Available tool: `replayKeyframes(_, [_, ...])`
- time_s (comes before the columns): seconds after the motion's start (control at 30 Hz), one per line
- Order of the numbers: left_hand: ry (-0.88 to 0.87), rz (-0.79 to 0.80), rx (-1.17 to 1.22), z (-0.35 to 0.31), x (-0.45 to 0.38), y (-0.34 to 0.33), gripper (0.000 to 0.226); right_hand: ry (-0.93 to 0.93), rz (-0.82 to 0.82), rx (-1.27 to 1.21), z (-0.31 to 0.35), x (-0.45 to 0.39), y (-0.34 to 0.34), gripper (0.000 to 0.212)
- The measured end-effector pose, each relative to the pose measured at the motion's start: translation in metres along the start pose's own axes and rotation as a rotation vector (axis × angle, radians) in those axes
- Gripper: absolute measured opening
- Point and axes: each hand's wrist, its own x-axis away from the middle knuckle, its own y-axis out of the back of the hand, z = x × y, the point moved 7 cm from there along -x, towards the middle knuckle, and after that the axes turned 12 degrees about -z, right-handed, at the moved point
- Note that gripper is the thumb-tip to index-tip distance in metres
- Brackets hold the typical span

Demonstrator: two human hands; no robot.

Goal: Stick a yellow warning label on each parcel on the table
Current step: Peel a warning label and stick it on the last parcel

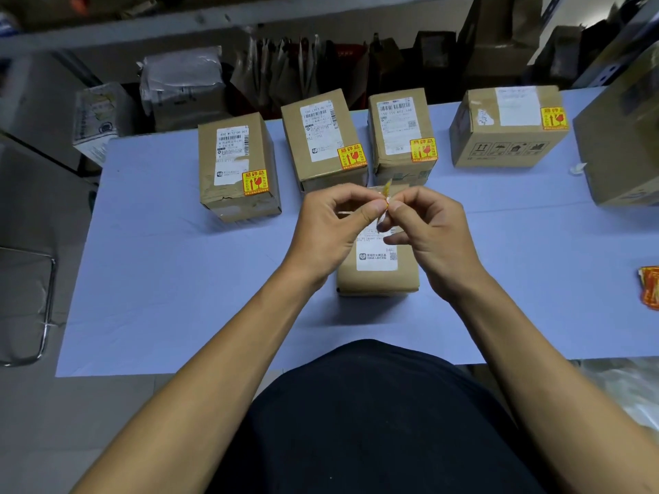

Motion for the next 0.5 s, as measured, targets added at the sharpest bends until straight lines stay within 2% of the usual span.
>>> replayKeyframes(0.2, [0.024, 0.011, 0.038, 0.003, 0.014, -0.007, 0.019, 0.046, 0.024, 0.054, -0.004, 0.006, 0.011, 0.013])
replayKeyframes(0.5, [0.030, -0.072, 0.001, 0.003, 0.026, -0.011, 0.012, 0.068, 0.029, 0.078, -0.007, 0.011, 0.017, 0.012])
